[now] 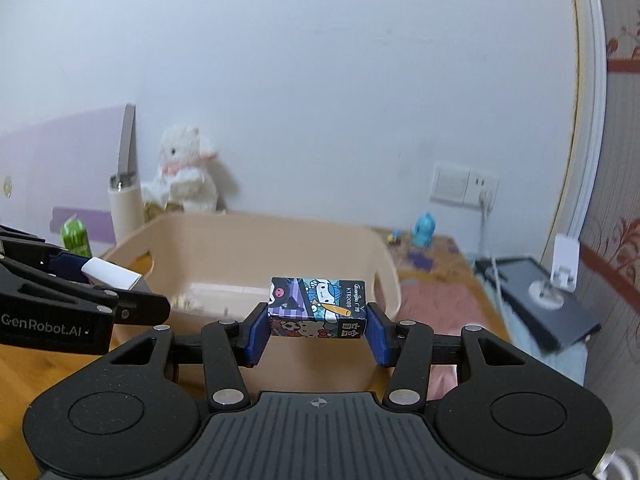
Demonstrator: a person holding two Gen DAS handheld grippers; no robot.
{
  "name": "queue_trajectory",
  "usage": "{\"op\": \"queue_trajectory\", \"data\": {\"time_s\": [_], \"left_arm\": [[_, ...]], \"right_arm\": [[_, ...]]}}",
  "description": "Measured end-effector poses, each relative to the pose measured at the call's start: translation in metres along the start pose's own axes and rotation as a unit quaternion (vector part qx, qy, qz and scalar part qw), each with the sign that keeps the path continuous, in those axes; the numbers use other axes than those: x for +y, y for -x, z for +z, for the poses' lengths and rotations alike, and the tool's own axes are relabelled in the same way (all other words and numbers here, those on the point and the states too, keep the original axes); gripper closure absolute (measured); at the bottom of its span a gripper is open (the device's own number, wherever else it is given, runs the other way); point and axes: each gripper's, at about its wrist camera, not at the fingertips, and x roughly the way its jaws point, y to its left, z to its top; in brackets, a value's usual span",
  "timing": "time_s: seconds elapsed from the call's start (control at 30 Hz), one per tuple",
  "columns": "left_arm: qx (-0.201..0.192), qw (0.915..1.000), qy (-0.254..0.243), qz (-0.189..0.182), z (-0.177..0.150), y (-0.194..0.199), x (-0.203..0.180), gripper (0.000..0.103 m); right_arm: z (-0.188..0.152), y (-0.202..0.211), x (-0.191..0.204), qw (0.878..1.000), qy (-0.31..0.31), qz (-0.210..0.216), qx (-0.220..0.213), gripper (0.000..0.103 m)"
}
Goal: Organize objects
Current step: 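Carry both boxes over the basket and release them inside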
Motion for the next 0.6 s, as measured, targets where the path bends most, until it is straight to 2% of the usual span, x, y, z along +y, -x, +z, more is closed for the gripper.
{"op": "queue_trajectory", "data": {"time_s": [0.17,0.33,0.6], "left_arm": [[-0.016,0.9998,-0.005,0.008,0.019,-0.001,0.001,0.042],[-0.021,0.9997,-0.002,0.016,0.037,-0.017,0.005,0.042],[0.021,0.9991,0.005,0.037,0.053,-0.075,0.015,0.042]], "right_arm": [[0.021,-0.001,-0.003,1.000,0.000,-0.005,-0.029,0.056],[0.036,-0.011,-0.006,0.999,-0.005,-0.010,-0.042,0.056],[0.047,-0.047,-0.018,0.999,-0.023,-0.018,-0.025,0.056]]}}
